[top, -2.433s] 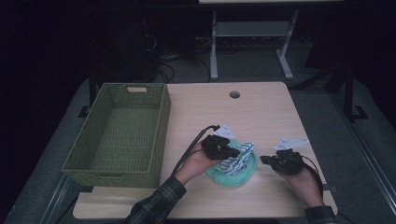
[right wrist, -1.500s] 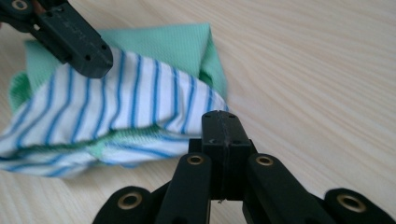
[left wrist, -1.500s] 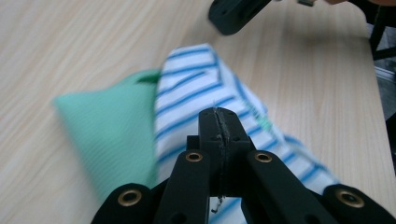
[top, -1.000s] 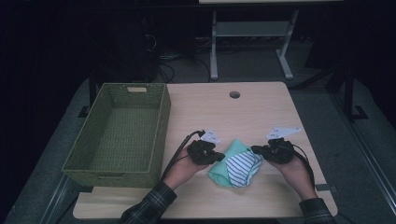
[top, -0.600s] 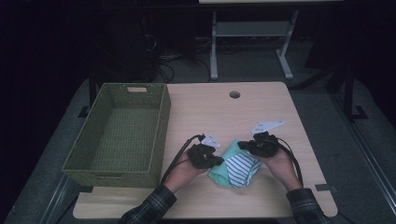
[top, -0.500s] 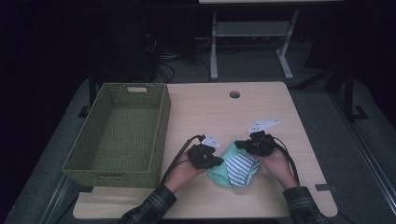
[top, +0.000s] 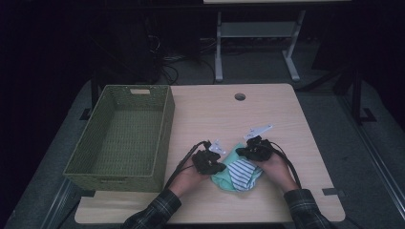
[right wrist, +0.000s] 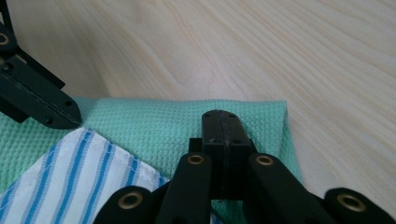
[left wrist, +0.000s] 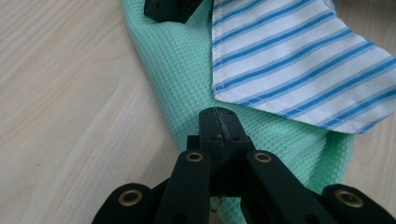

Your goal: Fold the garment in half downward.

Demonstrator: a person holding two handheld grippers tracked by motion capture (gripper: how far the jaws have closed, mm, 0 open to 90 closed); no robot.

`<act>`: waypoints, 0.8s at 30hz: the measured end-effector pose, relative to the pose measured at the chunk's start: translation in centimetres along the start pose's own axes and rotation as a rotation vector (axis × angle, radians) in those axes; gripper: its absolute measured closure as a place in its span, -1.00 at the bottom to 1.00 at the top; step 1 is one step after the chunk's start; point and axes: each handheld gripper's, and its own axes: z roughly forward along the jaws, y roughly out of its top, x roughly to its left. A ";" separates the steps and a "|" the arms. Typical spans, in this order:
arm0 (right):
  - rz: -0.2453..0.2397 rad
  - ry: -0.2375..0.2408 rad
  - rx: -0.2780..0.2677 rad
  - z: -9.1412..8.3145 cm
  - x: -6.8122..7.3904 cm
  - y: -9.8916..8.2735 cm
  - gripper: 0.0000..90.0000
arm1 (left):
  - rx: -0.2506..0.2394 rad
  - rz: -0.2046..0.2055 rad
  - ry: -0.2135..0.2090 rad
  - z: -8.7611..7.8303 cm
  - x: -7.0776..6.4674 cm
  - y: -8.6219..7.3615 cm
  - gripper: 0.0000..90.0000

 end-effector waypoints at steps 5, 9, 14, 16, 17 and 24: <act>0.015 0.000 -0.046 -1.0 0.3 0.3 0.99 | -0.032 -0.010 0.010 -1.0 0.1 0.2 0.96; 0.032 -0.027 -0.089 -2.4 -0.4 0.3 0.99 | -0.058 -0.038 0.040 -2.6 -0.1 0.0 0.95; 0.045 -0.053 -0.069 -2.4 -1.5 0.5 0.99 | -0.059 -0.031 0.061 -4.2 -1.1 -0.9 0.95; 0.037 -0.059 -0.053 -2.1 -1.7 0.5 0.99 | -0.058 -0.045 0.052 -4.5 -1.5 -1.3 0.95; 0.042 -0.054 -0.049 -1.9 -1.9 0.5 0.99 | -0.046 -0.038 0.051 -4.5 -1.7 -1.6 0.95; 0.053 -0.050 -0.008 -1.0 -2.3 -0.1 0.99 | -0.007 -0.025 0.039 -3.8 -2.7 -2.5 0.95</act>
